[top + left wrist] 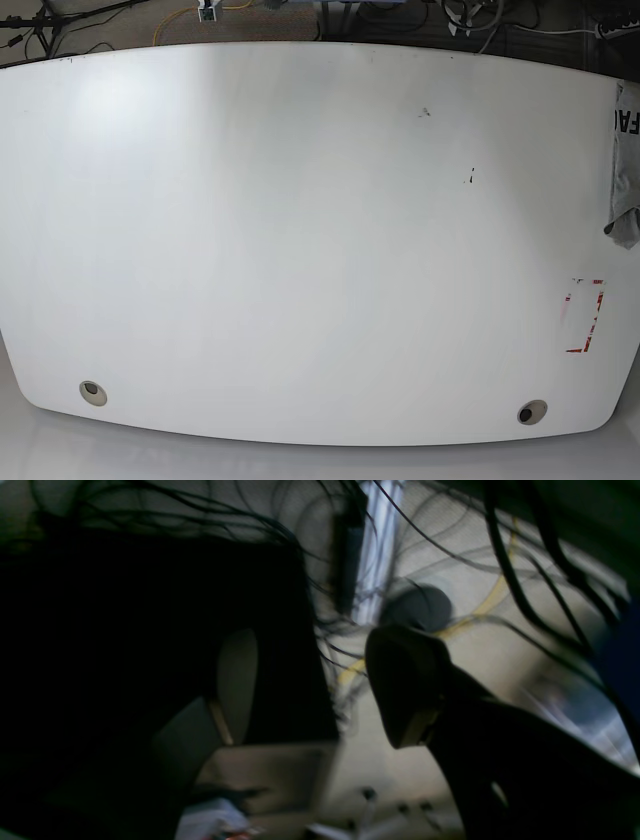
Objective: Fold the T-shirt properly
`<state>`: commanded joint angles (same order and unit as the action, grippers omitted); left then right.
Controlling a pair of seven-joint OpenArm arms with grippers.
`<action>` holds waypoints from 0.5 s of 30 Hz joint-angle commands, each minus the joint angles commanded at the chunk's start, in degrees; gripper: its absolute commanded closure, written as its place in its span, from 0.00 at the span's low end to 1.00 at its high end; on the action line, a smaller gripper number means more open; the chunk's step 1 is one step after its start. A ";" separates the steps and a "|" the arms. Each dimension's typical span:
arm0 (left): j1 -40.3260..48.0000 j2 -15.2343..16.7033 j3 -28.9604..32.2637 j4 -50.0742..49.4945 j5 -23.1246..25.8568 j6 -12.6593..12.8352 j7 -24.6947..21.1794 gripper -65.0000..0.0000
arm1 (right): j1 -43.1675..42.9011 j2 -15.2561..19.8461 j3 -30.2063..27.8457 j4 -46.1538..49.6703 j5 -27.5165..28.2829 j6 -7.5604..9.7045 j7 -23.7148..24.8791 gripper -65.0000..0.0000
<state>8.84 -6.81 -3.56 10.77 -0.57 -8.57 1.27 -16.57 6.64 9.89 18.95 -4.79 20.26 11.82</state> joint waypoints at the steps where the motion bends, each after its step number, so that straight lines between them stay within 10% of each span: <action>1: -0.09 0.00 0.09 0.00 0.09 0.97 0.00 0.44 | 0.53 -0.09 0.09 -0.62 -0.35 0.00 -0.09 0.83; 15: -1.49 -0.09 2.20 -0.18 0.00 1.41 0.18 0.44 | 2.11 -1.14 -0.09 -1.49 -1.14 -2.81 -2.99 0.83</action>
<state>7.34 -6.90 -1.36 10.59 -0.57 -7.16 1.45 -14.46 5.49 9.80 17.45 -5.93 17.45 8.84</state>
